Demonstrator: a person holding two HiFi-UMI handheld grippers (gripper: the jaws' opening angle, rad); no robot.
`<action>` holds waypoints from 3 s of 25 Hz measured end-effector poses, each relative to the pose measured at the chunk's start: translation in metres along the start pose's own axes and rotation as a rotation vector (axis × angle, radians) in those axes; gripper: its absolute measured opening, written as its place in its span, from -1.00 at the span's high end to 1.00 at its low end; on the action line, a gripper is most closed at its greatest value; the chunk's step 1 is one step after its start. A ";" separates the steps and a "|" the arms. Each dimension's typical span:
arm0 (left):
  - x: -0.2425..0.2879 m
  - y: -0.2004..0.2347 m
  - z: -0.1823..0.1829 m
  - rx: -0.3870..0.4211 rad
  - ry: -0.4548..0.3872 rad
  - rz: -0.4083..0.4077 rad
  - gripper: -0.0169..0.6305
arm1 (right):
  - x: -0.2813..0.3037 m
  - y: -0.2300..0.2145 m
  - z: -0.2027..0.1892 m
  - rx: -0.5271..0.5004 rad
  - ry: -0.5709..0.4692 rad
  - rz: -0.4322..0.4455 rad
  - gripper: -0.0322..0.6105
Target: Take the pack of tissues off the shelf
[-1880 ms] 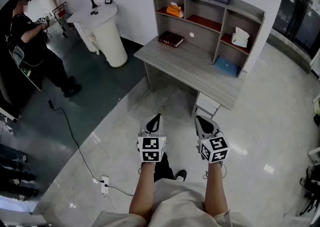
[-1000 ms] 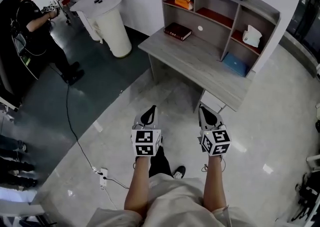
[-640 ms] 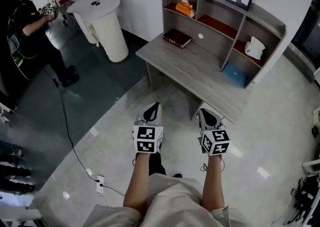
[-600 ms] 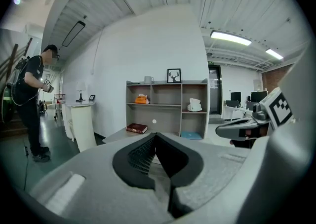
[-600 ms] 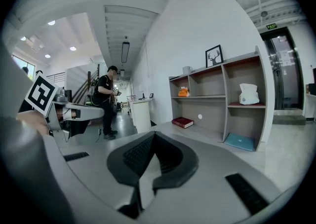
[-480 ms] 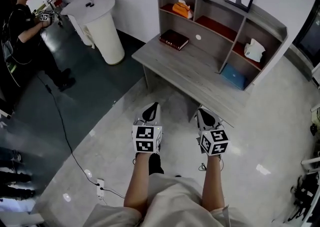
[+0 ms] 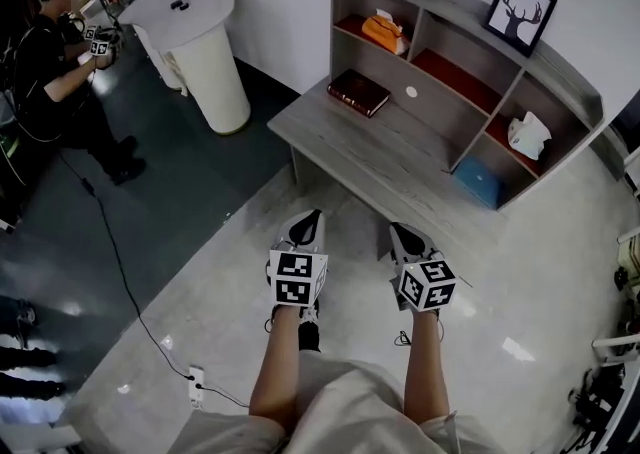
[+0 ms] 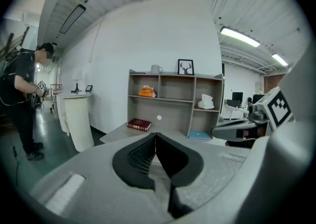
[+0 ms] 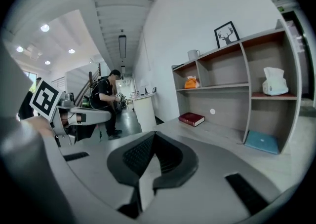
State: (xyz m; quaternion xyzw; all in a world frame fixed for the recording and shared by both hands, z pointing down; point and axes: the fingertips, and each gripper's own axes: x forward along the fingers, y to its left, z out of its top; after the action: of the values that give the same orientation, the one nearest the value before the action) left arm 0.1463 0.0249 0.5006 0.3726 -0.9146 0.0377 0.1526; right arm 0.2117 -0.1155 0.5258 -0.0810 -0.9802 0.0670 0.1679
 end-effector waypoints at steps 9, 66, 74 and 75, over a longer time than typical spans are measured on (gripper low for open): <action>0.049 0.041 0.017 0.007 0.028 -0.030 0.92 | 0.061 -0.012 0.018 0.048 0.004 -0.003 0.85; 0.275 0.164 0.082 0.019 0.091 -0.189 0.91 | 0.258 -0.114 0.136 0.147 -0.210 -0.158 0.85; 0.317 0.156 0.109 0.058 0.080 -0.202 0.91 | 0.288 -0.158 0.164 0.079 -0.190 -0.198 0.85; 0.322 0.156 0.111 0.059 0.077 -0.200 0.91 | 0.293 -0.164 0.164 0.047 -0.165 -0.208 0.85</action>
State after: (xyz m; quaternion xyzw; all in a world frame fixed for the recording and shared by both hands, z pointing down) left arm -0.2077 -0.0989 0.5008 0.4647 -0.8648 0.0634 0.1794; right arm -0.1392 -0.2397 0.4914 0.0306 -0.9919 0.0788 0.0948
